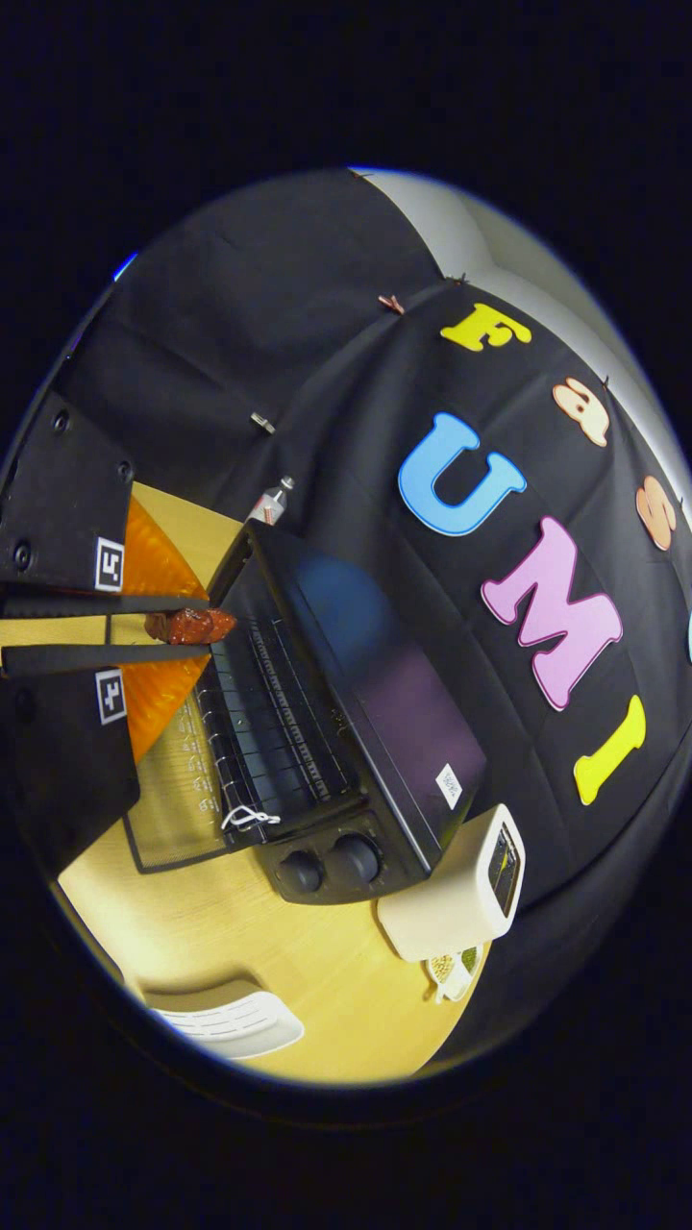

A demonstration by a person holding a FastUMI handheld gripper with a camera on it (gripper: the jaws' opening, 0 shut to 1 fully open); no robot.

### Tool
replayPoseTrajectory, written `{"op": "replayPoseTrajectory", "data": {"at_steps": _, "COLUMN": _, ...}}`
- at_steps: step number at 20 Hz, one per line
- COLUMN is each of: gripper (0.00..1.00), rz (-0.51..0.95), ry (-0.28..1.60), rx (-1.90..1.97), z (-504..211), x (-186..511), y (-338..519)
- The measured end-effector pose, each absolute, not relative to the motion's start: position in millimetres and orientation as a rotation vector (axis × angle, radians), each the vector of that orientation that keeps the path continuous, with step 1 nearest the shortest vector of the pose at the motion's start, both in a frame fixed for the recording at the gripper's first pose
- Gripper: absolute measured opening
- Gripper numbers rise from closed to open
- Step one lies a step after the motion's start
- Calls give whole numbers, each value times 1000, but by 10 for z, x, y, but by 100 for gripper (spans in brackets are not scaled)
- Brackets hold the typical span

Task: Open the toaster oven, put the food inside, and close the toaster oven door.

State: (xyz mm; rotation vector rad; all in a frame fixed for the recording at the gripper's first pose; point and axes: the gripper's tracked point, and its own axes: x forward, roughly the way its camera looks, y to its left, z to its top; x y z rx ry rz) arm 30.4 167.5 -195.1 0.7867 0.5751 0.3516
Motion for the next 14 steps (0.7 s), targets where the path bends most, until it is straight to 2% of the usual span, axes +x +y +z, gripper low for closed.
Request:
{"op": "replayPoseTrajectory", "data": {"at_steps": 5, "gripper": 15, "rz": 239, "ry": 573, "rx": 880, "z": -2214, "x": 755, "y": 1799}}
{"op": "replayPoseTrajectory", "data": {"at_steps": 14, "gripper": 15, "rz": 175, "ry": 611, "rx": 883, "z": -2607, "x": 1136, "y": 1687}}
